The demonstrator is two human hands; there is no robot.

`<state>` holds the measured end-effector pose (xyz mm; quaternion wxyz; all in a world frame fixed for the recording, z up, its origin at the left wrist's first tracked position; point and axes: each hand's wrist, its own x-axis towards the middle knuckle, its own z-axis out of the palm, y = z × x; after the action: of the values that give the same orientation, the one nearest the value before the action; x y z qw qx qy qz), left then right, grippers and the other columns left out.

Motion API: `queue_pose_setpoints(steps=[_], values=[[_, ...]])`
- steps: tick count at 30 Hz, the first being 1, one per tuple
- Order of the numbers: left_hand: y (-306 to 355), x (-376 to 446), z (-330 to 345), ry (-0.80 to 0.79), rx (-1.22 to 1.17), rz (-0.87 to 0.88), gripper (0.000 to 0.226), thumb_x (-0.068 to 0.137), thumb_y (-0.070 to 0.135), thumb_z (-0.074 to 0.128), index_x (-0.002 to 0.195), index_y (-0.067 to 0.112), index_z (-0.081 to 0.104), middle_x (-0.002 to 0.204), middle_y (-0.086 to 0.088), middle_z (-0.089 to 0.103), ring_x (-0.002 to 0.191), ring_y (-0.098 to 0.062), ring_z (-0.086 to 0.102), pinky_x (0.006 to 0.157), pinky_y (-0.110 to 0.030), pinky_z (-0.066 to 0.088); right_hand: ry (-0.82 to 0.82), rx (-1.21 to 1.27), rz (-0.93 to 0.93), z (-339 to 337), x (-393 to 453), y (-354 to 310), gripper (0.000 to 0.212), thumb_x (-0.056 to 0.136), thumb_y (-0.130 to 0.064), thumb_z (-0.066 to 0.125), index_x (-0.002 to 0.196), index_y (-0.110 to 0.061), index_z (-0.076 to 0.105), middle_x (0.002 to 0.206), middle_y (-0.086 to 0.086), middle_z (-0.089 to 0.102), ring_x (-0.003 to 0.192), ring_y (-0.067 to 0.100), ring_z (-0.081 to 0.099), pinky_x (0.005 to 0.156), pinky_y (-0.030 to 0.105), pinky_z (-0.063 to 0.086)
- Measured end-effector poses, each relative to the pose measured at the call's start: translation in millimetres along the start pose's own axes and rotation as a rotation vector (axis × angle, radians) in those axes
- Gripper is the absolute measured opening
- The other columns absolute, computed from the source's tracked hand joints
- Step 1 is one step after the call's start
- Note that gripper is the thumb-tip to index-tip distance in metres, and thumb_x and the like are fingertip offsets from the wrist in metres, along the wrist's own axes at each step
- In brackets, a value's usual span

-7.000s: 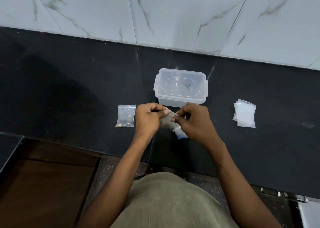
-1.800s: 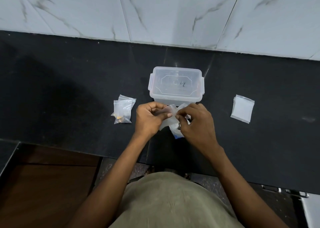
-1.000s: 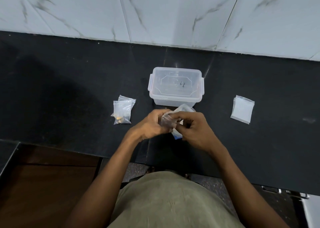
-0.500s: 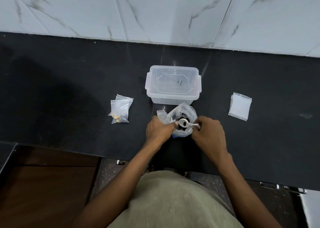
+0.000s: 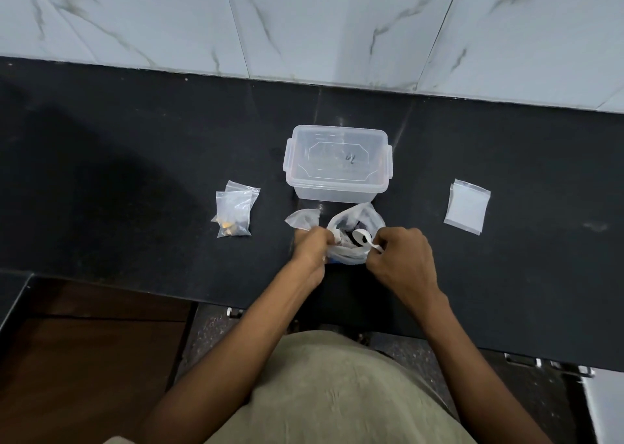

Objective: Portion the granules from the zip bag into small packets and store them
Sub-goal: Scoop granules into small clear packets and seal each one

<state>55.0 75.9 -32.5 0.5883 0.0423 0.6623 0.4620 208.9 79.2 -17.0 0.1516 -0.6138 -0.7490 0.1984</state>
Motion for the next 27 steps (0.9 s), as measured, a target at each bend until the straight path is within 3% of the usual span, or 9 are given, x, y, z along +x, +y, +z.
queue_pose_setpoints(steps=[3, 5, 8, 10, 14, 17, 19, 23, 27], values=[[1.3, 5.3, -2.5, -0.045, -0.171, 0.003, 0.025, 0.075, -0.017, 0.051, 0.095, -0.001, 0.056, 0.089, -0.012, 0.059, 0.074, -0.026, 0.059, 0.061, -0.031, 0.047, -0.036, -0.013, -0.018, -0.2, 0.4, 0.1, 0.008, 0.069, -0.01, 0.064, 0.063, -0.005, 0.065, 0.051, 0.009, 0.056, 0.048, 0.029, 0.052, 0.051, 0.031, 0.046], [-1.1, 9.7, -5.9, -0.059, -0.162, 0.029, 0.025, 0.076, -0.007, 0.064, 0.1, -0.004, 0.058, 0.092, -0.008, 0.063, 0.075, -0.025, 0.063, 0.062, -0.032, 0.05, -0.035, -0.004, -0.029, 1.3, 0.2, -0.4, 0.009, 0.069, -0.01, 0.064, 0.063, -0.005, 0.065, 0.051, 0.009, 0.056, 0.048, 0.028, 0.052, 0.05, 0.032, 0.046], [-2.8, 8.5, -6.9, 0.007, 0.09, 0.026, 0.071, 0.055, 0.027, 0.088, 0.114, 0.005, 0.055, 0.101, -0.009, 0.073, 0.087, -0.026, 0.072, 0.074, -0.04, 0.061, 0.008, 0.019, -0.022, 6.0, -1.0, -1.3, 0.011, 0.072, -0.011, 0.064, 0.063, -0.005, 0.064, 0.051, 0.008, 0.056, 0.046, 0.027, 0.051, 0.048, 0.034, 0.048], [-4.9, 3.2, -4.9, 0.055, 0.258, 0.005, 0.085, 0.044, 0.036, 0.089, 0.116, 0.01, 0.051, 0.103, -0.008, 0.073, 0.091, -0.023, 0.073, 0.071, -0.038, 0.06, 0.041, 0.038, -0.004, 10.0, -3.0, -1.9, 0.012, 0.073, -0.011, 0.064, 0.063, -0.004, 0.061, 0.051, 0.009, 0.055, 0.046, 0.028, 0.05, 0.048, 0.035, 0.047], [-17.5, 0.7, 3.0, 0.01, 0.341, -0.067, 0.073, 0.051, 0.018, 0.075, 0.121, 0.006, 0.057, 0.1, -0.009, 0.075, 0.083, -0.022, 0.075, 0.058, -0.033, 0.06, 0.077, 0.078, 0.004, 15.6, -9.8, -3.1, 0.017, 0.074, -0.008, 0.064, 0.062, -0.001, 0.054, 0.049, 0.009, 0.052, 0.046, 0.033, 0.048, 0.047, 0.037, 0.043], [-19.2, 2.1, 5.3, 0.009, 0.232, -0.034, 0.031, 0.071, -0.008, 0.061, 0.098, 0.006, 0.064, 0.091, -0.011, 0.072, 0.083, -0.026, 0.073, 0.07, -0.041, 0.063, 0.076, 0.054, -0.01, 17.9, -11.6, -1.1, 0.02, 0.074, -0.008, 0.065, 0.06, -0.003, 0.052, 0.047, 0.009, 0.05, 0.043, 0.032, 0.047, 0.044, 0.038, 0.043], [-16.5, 5.7, 3.9, 0.02, 0.182, -0.03, 0.029, 0.074, -0.016, 0.056, 0.095, 0.003, 0.064, 0.088, -0.013, 0.069, 0.08, -0.027, 0.071, 0.072, -0.04, 0.061, 0.055, 0.021, -0.014, 18.2, -12.5, -0.2, 0.02, 0.073, -0.009, 0.065, 0.061, -0.003, 0.051, 0.048, 0.01, 0.049, 0.044, 0.032, 0.046, 0.044, 0.039, 0.044], [-14.6, 10.5, 1.2, 0.019, 0.076, -0.038, 0.031, 0.076, -0.02, 0.046, 0.095, -0.001, 0.061, 0.077, -0.015, 0.065, 0.065, -0.026, 0.066, 0.06, -0.033, 0.054, -0.001, 0.003, 0.0, 19.1, -12.1, 0.3, 0.014, 0.073, -0.012, 0.066, 0.064, -0.003, 0.059, 0.052, 0.01, 0.054, 0.048, 0.029, 0.052, 0.049, 0.04, 0.051], [-13.3, 9.2, -1.3, -0.025, 0.059, -0.036, 0.034, 0.075, -0.019, 0.043, 0.1, -0.004, 0.061, 0.08, -0.018, 0.063, 0.065, -0.027, 0.064, 0.06, -0.031, 0.051, 0.007, 0.138, 0.063, 16.2, -10.0, 3.7, 0.009, 0.073, -0.012, 0.066, 0.065, -0.009, 0.066, 0.055, 0.003, 0.06, 0.051, 0.022, 0.056, 0.052, 0.034, 0.051]])
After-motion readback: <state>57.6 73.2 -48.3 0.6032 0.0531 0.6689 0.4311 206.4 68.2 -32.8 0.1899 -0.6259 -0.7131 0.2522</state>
